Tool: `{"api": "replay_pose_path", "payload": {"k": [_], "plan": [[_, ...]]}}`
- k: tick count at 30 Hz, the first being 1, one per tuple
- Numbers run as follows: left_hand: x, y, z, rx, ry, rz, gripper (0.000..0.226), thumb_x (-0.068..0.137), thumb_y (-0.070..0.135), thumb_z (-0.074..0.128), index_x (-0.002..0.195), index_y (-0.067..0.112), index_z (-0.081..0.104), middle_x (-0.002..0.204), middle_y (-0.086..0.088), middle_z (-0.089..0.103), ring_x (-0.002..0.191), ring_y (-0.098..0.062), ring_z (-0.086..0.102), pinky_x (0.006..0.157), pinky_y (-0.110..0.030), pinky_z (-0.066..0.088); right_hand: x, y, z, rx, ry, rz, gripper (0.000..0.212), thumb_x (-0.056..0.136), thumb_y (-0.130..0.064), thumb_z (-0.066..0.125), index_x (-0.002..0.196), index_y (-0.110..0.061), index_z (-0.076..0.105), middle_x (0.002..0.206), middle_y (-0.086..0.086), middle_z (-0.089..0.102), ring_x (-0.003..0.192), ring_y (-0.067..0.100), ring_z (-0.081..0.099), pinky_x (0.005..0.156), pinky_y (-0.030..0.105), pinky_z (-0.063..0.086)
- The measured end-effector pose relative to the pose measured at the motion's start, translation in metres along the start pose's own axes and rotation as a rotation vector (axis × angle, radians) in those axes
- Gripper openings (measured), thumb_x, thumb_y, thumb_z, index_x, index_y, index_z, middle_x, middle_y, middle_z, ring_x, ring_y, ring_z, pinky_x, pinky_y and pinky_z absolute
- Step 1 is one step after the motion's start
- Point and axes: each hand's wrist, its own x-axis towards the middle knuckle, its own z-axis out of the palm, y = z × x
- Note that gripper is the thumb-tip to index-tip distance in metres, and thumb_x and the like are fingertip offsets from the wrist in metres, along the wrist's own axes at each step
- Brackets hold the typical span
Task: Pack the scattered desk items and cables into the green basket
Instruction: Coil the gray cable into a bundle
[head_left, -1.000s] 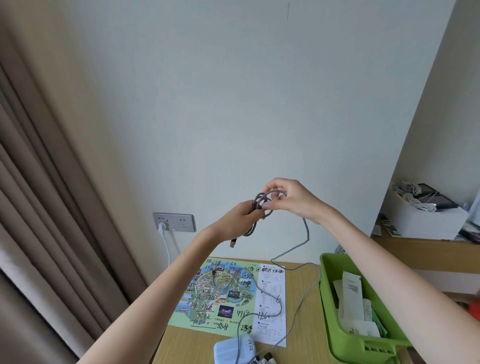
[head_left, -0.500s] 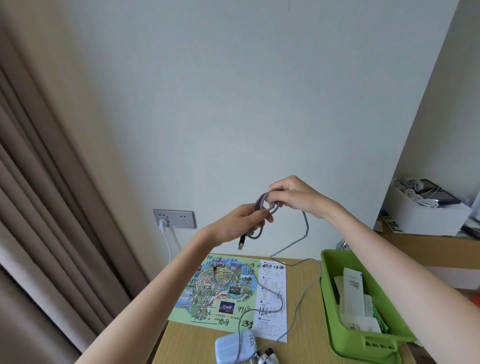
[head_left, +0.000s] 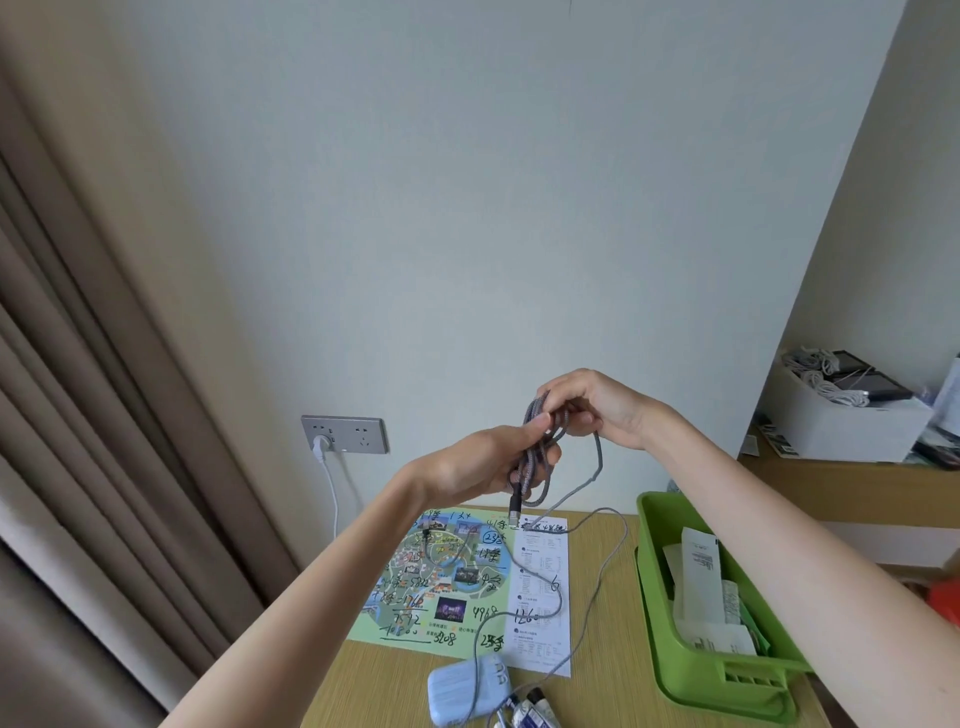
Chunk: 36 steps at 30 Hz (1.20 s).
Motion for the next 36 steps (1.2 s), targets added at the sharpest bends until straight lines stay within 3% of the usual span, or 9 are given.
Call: {"api": "replay_pose_path", "payload": {"k": [3, 6, 9, 13, 19, 23, 27, 31, 36], "plan": [[0.003, -0.003, 0.0, 0.036, 0.036, 0.03, 0.035, 0.098, 0.05, 0.036, 0.081, 0.022, 0.048, 0.074, 0.001, 0.036, 0.064, -0.014, 0.027, 0.063, -0.028, 0.028, -0.001, 0.003, -0.001, -0.008, 0.025, 0.005, 0.029, 0.083, -0.008, 0.053, 0.058, -0.017, 0.065, 0.055, -0.003, 0.043, 0.041, 0.006, 0.022, 0.041, 0.019, 0.012], [0.006, -0.008, -0.003, -0.03, 0.167, 0.052, 0.035, 0.101, 0.044, 0.038, 0.076, 0.021, 0.044, 0.067, 0.002, 0.032, 0.058, -0.014, 0.026, 0.059, -0.028, 0.026, -0.002, 0.011, -0.009, 0.106, 0.033, -0.057, 0.006, 0.084, -0.017, 0.062, 0.083, -0.012, 0.066, 0.068, -0.002, 0.043, 0.049, 0.006, 0.025, 0.045, 0.02, 0.015], [0.008, -0.013, -0.009, -0.135, 0.383, 0.083, 0.034, 0.103, 0.036, 0.038, 0.075, 0.018, 0.047, 0.065, 0.001, 0.035, 0.057, -0.015, 0.027, 0.058, -0.029, 0.028, -0.005, 0.026, -0.017, 0.213, 0.113, -0.094, 0.025, 0.091, -0.028, 0.06, 0.103, -0.007, 0.066, 0.071, -0.005, 0.047, 0.054, 0.008, 0.033, 0.05, 0.02, 0.027], [0.009, -0.014, -0.017, -0.128, 0.564, 0.128, 0.036, 0.103, 0.037, 0.036, 0.078, 0.016, 0.051, 0.067, -0.002, 0.034, 0.058, -0.015, 0.028, 0.058, -0.028, 0.027, -0.009, 0.044, -0.01, 0.112, 0.278, -0.08, 0.031, 0.096, -0.037, 0.056, 0.092, -0.01, 0.072, 0.067, -0.006, 0.046, 0.057, 0.009, 0.04, 0.058, 0.019, 0.039], [0.021, -0.012, -0.006, -0.076, 0.66, 0.172, 0.04, 0.105, 0.029, 0.028, 0.108, 0.012, 0.064, 0.06, 0.005, 0.038, 0.051, -0.009, 0.034, 0.054, -0.025, 0.031, -0.004, 0.033, 0.022, 0.029, 0.35, -0.106, 0.036, 0.101, -0.036, 0.048, 0.074, -0.015, 0.059, 0.061, -0.004, 0.041, 0.049, 0.009, 0.037, 0.051, 0.018, 0.034], [0.024, -0.01, -0.002, -0.07, 0.65, 0.182, 0.039, 0.104, 0.03, 0.029, 0.103, 0.02, 0.066, 0.056, 0.012, 0.045, 0.05, -0.006, 0.038, 0.048, -0.016, 0.034, 0.0, 0.025, 0.034, 0.09, 0.284, -0.054, 0.037, 0.099, -0.037, 0.05, 0.068, -0.016, 0.058, 0.057, -0.002, 0.045, 0.048, 0.011, 0.038, 0.047, 0.02, 0.029], [0.026, -0.009, -0.001, 0.041, 0.607, 0.198, 0.038, 0.103, 0.027, 0.03, 0.1, 0.014, 0.065, 0.061, 0.007, 0.06, 0.057, -0.009, 0.047, 0.051, -0.017, 0.036, -0.001, 0.025, 0.034, 0.071, 0.244, 0.063, 0.039, 0.093, -0.044, 0.056, 0.065, -0.016, 0.06, 0.061, 0.001, 0.054, 0.05, 0.012, 0.043, 0.046, 0.019, 0.033], [0.027, -0.009, -0.001, 0.133, 0.668, 0.231, 0.033, 0.103, 0.024, 0.031, 0.086, 0.015, 0.058, 0.059, 0.011, 0.053, 0.05, -0.001, 0.043, 0.049, -0.013, 0.036, -0.002, 0.028, 0.035, 0.034, 0.244, 0.084, 0.044, 0.087, -0.052, 0.062, 0.063, -0.016, 0.065, 0.061, 0.001, 0.056, 0.049, 0.012, 0.044, 0.048, 0.019, 0.036], [0.031, -0.009, -0.016, 0.015, 0.806, 0.15, 0.028, 0.1, 0.028, 0.033, 0.082, 0.015, 0.051, 0.068, 0.003, 0.045, 0.053, -0.007, 0.043, 0.054, -0.024, 0.035, -0.006, 0.027, 0.031, 0.0, 0.127, 0.018, 0.033, 0.094, -0.039, 0.059, 0.078, -0.013, 0.071, 0.064, 0.0, 0.053, 0.058, 0.014, 0.045, 0.059, 0.023, 0.04]]}}
